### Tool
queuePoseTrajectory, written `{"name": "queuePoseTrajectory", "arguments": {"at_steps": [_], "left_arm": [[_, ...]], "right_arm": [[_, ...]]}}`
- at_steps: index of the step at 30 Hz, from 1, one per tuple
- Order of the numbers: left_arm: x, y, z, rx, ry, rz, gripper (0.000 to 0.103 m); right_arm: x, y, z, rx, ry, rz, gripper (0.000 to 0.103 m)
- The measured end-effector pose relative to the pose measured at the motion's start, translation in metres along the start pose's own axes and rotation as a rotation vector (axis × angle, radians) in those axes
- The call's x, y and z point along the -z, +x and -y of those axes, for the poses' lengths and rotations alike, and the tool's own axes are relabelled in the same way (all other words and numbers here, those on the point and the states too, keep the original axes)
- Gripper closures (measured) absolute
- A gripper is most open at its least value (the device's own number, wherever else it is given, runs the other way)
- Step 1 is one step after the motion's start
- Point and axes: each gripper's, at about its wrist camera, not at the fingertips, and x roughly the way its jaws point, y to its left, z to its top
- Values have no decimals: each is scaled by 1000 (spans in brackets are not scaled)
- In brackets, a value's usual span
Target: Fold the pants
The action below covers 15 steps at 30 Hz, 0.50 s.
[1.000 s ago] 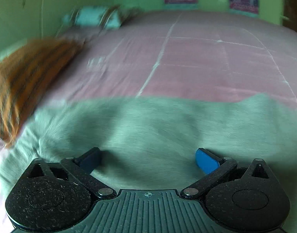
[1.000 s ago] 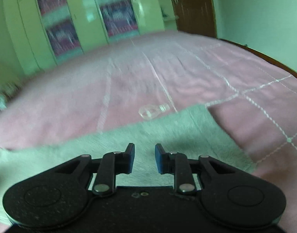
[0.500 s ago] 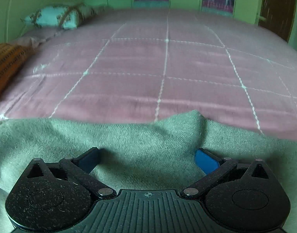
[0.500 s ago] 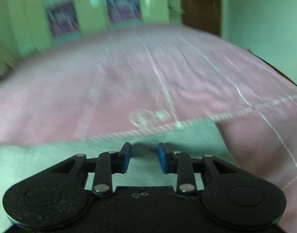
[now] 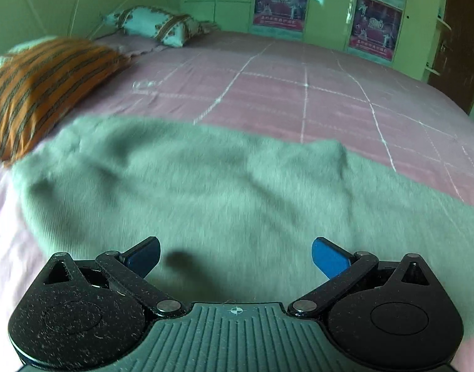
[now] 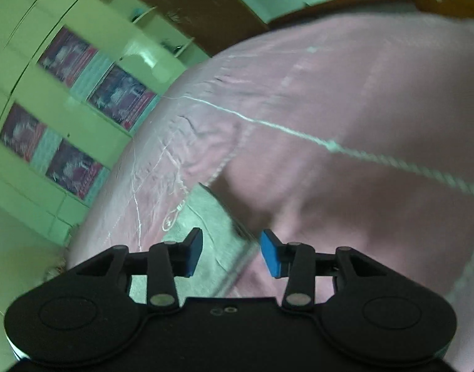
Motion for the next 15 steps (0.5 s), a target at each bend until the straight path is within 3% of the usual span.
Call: {"name": "queuePoseTrajectory", "arguments": {"at_steps": [6,9,14,15], "left_arm": [[18,-13,-2,-17,4,20,0],[22,-5,-2,-49,49,-16,0],[31,-8,0,-58,93,-1,0],[32,-7,0,-57,94,3,0]], "right_arm": [[12,14,-21,12,-96,-30,83],[11,20,-31,62,-178,-48,100],[13,5,-55,16,-321,32,102],[14,10,-53,46,-329,11,102]]}}
